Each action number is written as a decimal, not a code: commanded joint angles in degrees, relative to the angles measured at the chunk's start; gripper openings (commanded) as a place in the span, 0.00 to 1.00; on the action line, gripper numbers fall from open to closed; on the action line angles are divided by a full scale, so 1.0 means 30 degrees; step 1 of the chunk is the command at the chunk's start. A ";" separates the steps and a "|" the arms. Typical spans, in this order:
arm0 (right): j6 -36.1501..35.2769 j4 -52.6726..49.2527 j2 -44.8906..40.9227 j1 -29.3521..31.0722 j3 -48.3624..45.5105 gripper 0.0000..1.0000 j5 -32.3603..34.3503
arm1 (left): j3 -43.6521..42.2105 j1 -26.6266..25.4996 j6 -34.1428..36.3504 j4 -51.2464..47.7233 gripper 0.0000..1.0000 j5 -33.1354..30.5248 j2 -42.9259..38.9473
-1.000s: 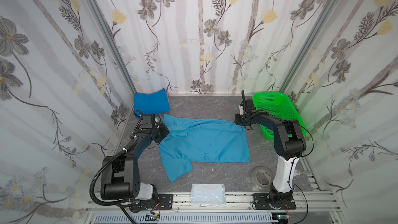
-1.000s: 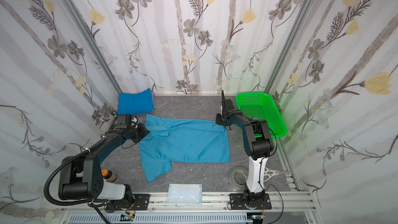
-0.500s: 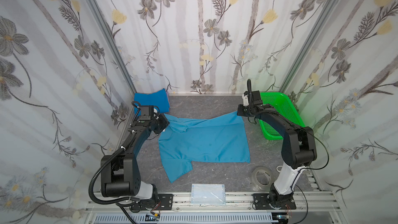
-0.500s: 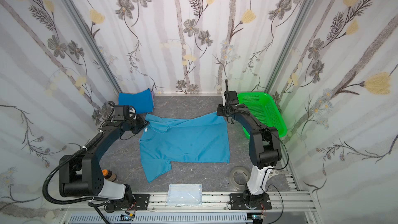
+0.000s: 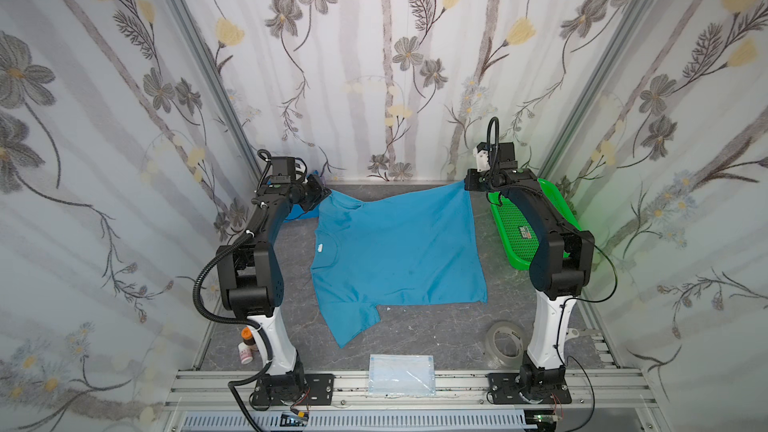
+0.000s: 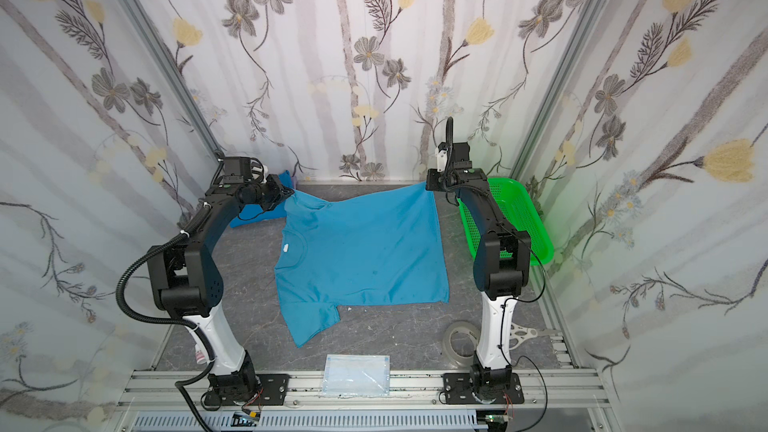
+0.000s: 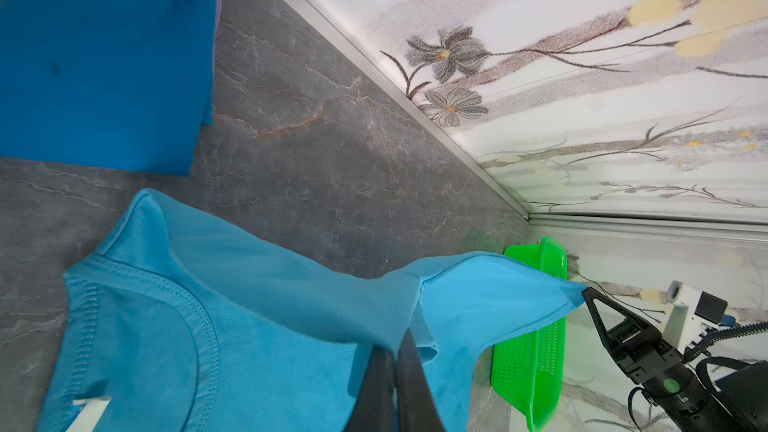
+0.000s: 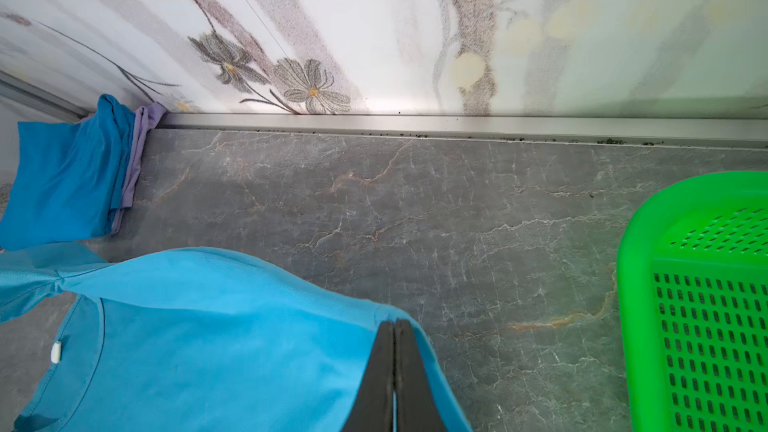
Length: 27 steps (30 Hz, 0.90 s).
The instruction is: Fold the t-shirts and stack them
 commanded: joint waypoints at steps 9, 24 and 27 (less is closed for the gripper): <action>-0.0269 0.4044 -0.4998 0.0164 -0.9538 0.00 -0.1420 | -0.9118 -0.0539 -0.0770 0.2954 0.00 -0.0986 -0.5198; -0.0064 0.5307 -0.7188 -0.0004 -1.4801 0.00 -0.1267 | -1.4509 -0.1026 -0.0183 0.2995 0.00 -0.2026 -0.9406; 0.0495 0.4813 -0.6898 -0.0068 -1.4976 0.00 -0.0539 | -1.5057 -0.0938 -0.0236 0.2743 0.00 -0.2285 -1.0075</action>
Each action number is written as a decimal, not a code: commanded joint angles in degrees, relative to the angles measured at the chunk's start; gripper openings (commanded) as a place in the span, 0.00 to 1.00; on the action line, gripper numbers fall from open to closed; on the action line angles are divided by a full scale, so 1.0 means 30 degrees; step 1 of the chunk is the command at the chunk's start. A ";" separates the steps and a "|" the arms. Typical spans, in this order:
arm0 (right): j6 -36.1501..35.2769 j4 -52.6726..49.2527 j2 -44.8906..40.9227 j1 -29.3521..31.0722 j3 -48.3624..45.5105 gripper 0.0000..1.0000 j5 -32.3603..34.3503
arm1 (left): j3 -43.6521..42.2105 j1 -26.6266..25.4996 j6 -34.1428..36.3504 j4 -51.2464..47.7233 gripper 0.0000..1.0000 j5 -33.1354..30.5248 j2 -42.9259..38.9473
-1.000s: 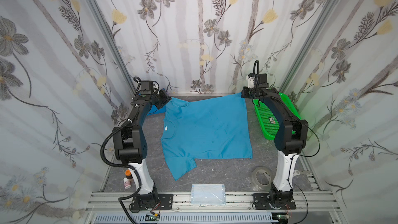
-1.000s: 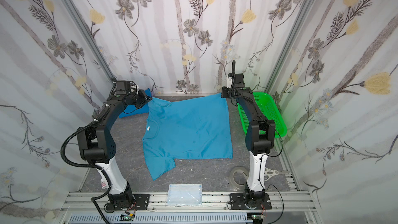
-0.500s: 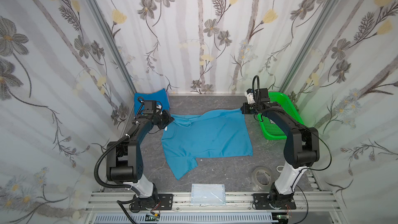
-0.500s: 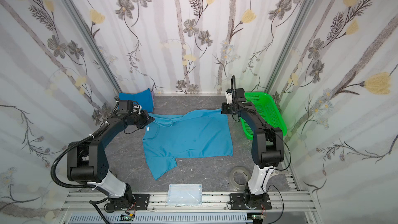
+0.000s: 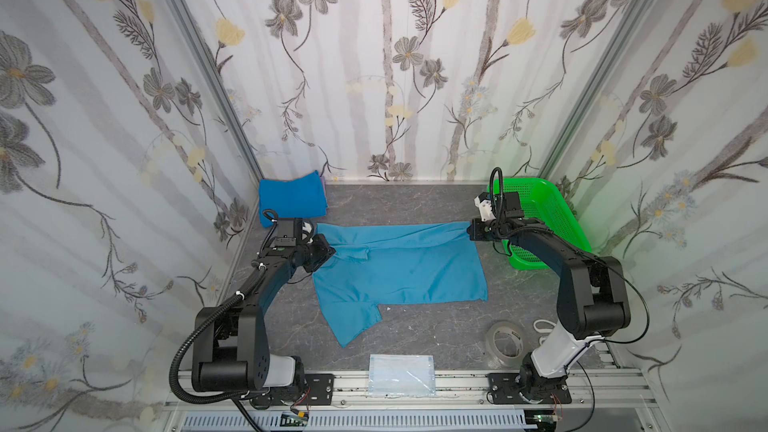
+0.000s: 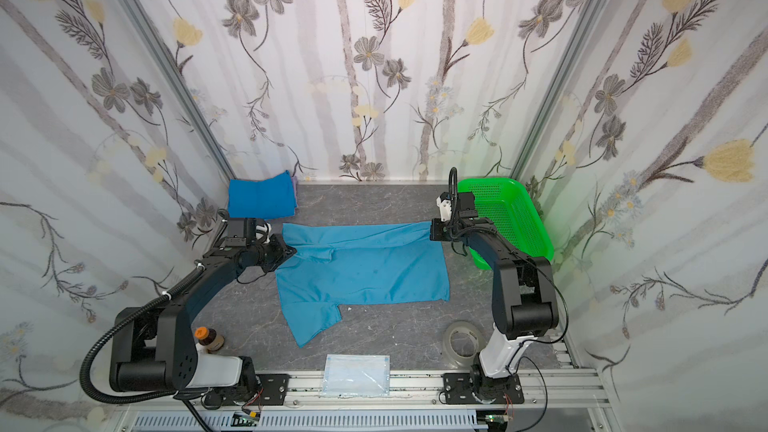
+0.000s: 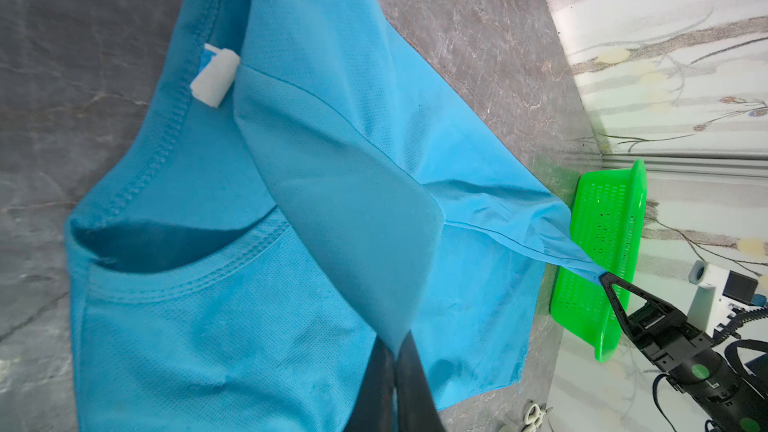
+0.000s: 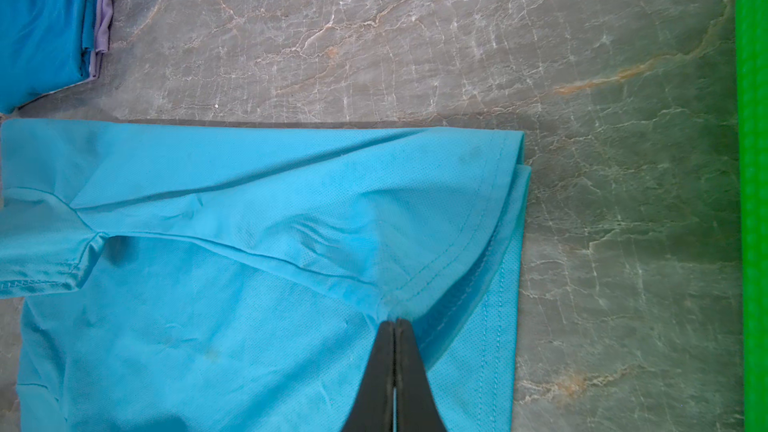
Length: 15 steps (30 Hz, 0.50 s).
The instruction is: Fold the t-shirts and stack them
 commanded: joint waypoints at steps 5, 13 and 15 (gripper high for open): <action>0.1525 0.0608 0.0258 -0.0406 -0.1281 0.00 0.2229 | -0.0716 0.0237 0.0348 -0.0984 0.00 -0.1424 -0.1483; 0.1356 0.1288 -0.0988 -0.0275 -0.2836 0.00 0.1584 | -0.1022 0.0153 0.1035 -0.1438 0.00 -0.0775 -0.1352; 0.1317 0.1460 -0.1131 -0.0232 -0.3214 0.00 0.1522 | -0.1224 0.0120 0.1115 -0.1455 0.00 -0.0907 -0.1449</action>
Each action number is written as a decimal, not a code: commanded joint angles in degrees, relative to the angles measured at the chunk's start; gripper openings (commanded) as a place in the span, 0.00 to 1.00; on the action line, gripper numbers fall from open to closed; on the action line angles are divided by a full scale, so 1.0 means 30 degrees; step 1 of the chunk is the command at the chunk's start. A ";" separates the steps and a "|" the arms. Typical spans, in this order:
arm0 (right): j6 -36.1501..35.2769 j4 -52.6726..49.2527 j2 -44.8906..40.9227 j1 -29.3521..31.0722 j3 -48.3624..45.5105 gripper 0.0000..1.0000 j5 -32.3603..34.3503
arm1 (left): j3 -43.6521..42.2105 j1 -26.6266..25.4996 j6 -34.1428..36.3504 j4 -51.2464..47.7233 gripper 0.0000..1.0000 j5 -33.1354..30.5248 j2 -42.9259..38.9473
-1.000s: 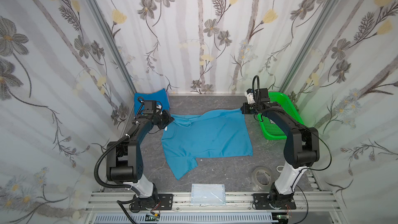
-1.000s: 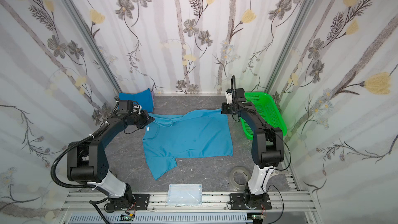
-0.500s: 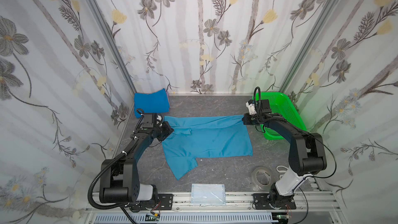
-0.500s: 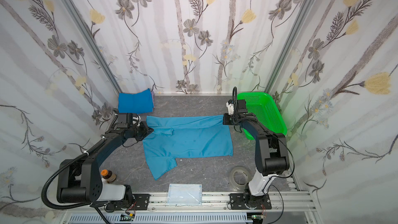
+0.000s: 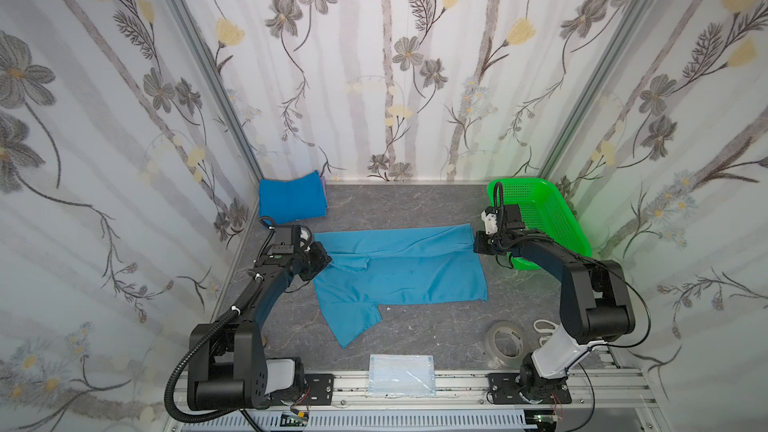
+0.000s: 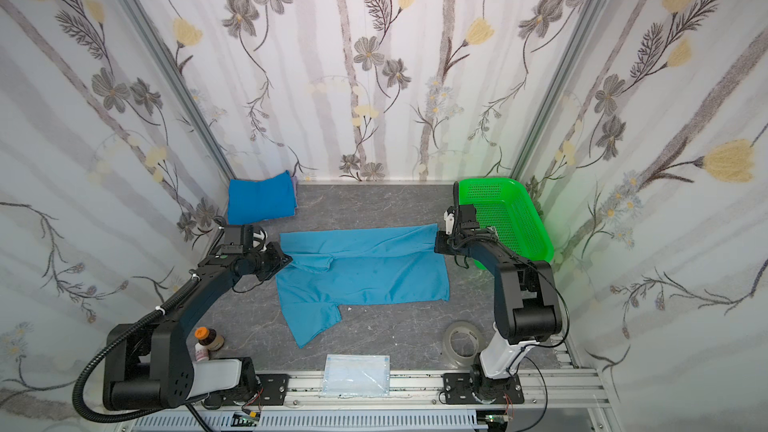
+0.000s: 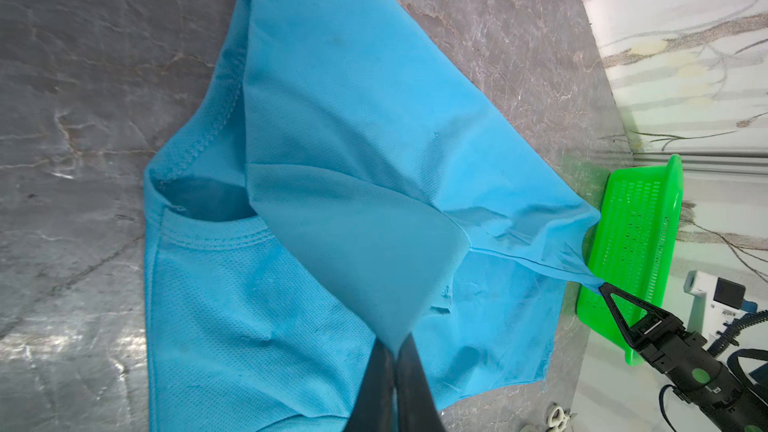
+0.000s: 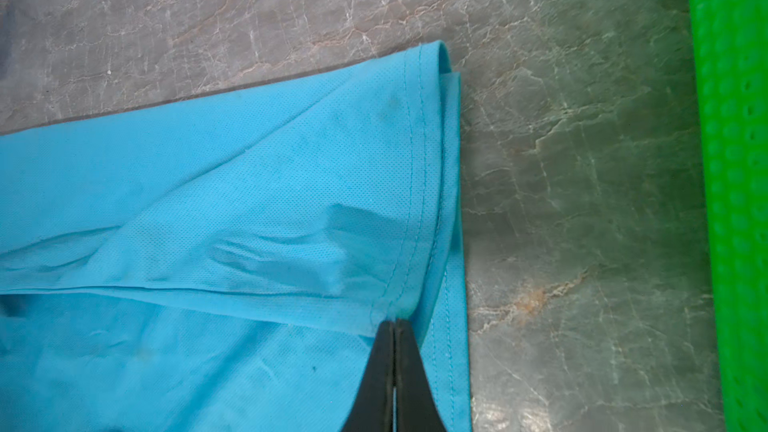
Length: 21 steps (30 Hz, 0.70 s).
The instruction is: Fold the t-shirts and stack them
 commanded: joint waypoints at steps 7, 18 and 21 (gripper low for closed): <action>0.0333 0.1319 -0.0730 0.0038 -0.0720 0.00 0.0068 | -0.0281 -0.0056 0.0611 -0.0792 0.00 -0.0254 -0.0631; 0.1055 0.0472 -0.3979 0.0441 -0.0225 0.78 0.0219 | 0.1823 0.1187 0.1203 -0.2898 1.00 0.0062 -0.2520; 0.1099 0.0055 -0.1588 0.1502 0.1385 0.80 -0.0279 | 0.1910 0.0726 0.0326 -0.1016 1.00 0.0991 -0.0599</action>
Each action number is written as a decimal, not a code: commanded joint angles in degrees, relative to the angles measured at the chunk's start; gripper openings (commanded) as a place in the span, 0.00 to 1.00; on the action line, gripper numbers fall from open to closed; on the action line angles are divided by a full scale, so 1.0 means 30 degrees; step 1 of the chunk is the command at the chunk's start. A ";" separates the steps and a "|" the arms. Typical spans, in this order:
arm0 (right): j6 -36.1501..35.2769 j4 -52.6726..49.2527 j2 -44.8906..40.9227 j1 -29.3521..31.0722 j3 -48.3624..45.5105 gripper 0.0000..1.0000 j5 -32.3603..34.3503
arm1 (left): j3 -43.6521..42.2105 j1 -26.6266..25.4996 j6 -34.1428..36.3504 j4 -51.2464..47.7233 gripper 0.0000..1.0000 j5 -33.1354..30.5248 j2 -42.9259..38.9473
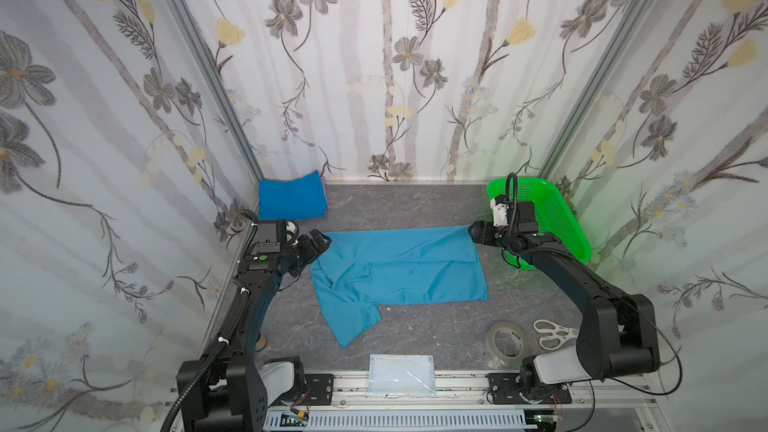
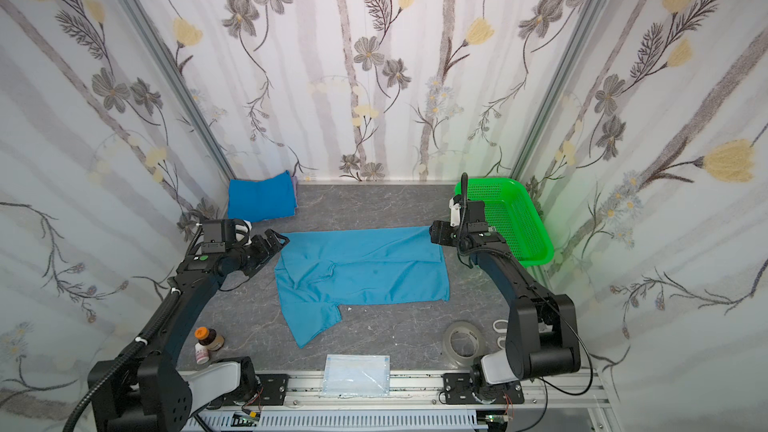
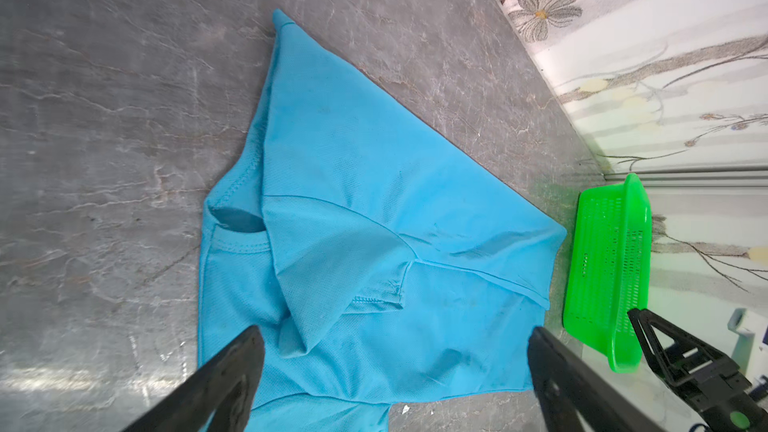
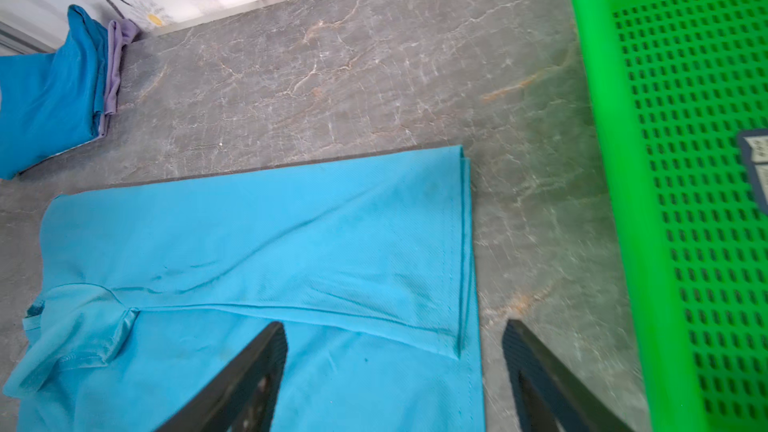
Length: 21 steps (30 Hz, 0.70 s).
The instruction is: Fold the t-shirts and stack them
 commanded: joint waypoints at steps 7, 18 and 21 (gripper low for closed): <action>0.1714 0.0729 0.6040 0.1958 0.2806 0.93 -0.1467 | 0.1173 -0.1184 -0.1939 0.4373 1.00 0.0643 0.5781; 0.2790 -0.4998 1.1313 0.2075 0.8923 1.00 0.4077 | 0.4972 -0.2301 -0.2459 0.5540 1.00 -0.0500 1.2794; 0.2794 -0.5753 1.2861 0.1926 1.0989 1.00 0.3868 | 0.7119 -0.2394 -0.2252 0.4815 1.00 -0.0697 1.4761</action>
